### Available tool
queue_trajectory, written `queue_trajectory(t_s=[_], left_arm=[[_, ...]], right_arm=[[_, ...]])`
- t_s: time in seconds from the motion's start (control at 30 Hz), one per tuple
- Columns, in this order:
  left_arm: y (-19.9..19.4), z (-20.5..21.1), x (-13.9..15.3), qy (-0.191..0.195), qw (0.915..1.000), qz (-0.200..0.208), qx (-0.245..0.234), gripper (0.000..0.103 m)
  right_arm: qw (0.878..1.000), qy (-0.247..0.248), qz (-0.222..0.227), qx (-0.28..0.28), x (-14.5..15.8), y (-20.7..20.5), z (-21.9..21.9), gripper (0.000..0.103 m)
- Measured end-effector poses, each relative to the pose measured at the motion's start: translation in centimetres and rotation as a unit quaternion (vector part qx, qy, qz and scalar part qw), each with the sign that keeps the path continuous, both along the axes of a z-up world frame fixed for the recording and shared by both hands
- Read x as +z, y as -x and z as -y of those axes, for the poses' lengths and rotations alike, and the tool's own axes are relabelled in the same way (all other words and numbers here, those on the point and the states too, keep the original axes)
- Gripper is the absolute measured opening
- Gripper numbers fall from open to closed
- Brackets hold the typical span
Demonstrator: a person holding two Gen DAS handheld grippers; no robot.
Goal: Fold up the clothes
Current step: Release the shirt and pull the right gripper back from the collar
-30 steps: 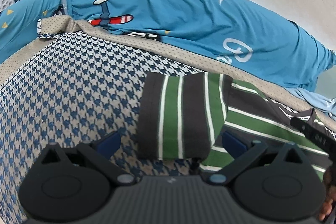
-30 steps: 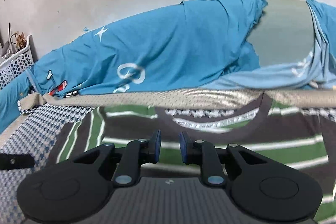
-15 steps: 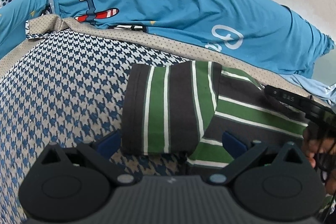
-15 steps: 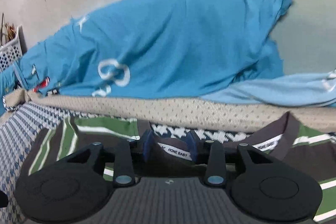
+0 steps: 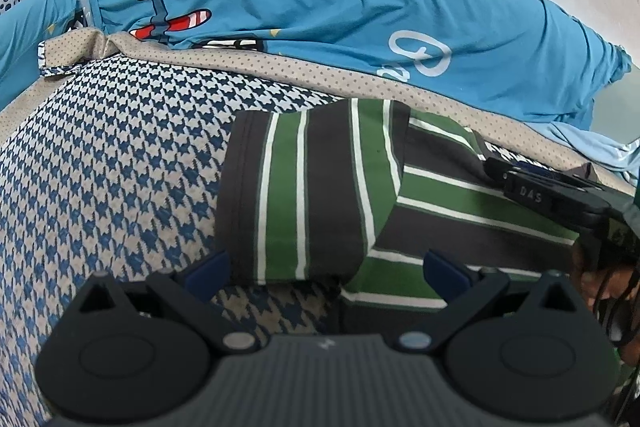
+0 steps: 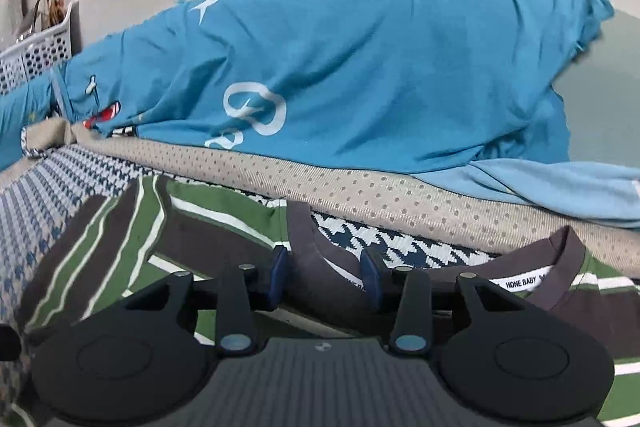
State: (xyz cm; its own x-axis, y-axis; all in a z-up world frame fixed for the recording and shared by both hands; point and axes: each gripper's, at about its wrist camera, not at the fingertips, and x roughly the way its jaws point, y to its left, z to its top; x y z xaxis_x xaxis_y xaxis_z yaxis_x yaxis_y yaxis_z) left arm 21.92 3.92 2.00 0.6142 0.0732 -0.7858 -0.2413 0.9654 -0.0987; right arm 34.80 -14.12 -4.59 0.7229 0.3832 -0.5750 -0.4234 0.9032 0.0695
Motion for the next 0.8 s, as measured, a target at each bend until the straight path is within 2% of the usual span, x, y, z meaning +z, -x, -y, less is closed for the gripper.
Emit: queue_trajectory(t_s=[0.3,0.37,0.43,0.53,0.63,0.7,0.77,0.8], left_arm=[[-0.1,0.4,-0.1,0.001,1.0,-0.004,-0.005,0.103],[-0.1,0.5,0.0,0.001,1.0,-0.004,-0.006,0.103],[-0.1,0.6,0.0,0.0,1.0,-0.004,-0.006,0.103],[-0.1,0.6,0.0,-0.001,1.0,-0.004,-0.006,0.103],[-0.1,0.5,0.1,-0.006,1.0,-0.006,-0.005,0.103],[0.0,0.2,0.2,-0.004,1.0,-0.004,-0.002,0.103],[0.1,0.0,0.4,-0.002,1.0,-0.002,0.002,0.103],[0.2,-0.1,0.5,-0.003,1.0,0.0,0.003,0.103]], right_arm=[[0.999,0.036,0.036,0.001,-0.2,0.5,-1.0,0.013],[0.997,0.048,0.061,-0.01,0.0,1.0,-1.3,0.011],[0.992,0.061,0.101,-0.034,0.2,1.6,-1.6,0.003],[0.991,0.059,0.106,-0.06,0.5,1.4,-1.8,0.003],[0.996,0.042,0.059,-0.054,0.3,0.7,-1.4,0.004],[0.997,0.023,0.044,-0.056,0.5,0.8,-0.9,0.009],[0.998,-0.008,0.025,-0.065,0.9,1.2,0.0,0.025],[0.997,-0.024,0.016,-0.069,1.2,1.5,0.5,0.027]])
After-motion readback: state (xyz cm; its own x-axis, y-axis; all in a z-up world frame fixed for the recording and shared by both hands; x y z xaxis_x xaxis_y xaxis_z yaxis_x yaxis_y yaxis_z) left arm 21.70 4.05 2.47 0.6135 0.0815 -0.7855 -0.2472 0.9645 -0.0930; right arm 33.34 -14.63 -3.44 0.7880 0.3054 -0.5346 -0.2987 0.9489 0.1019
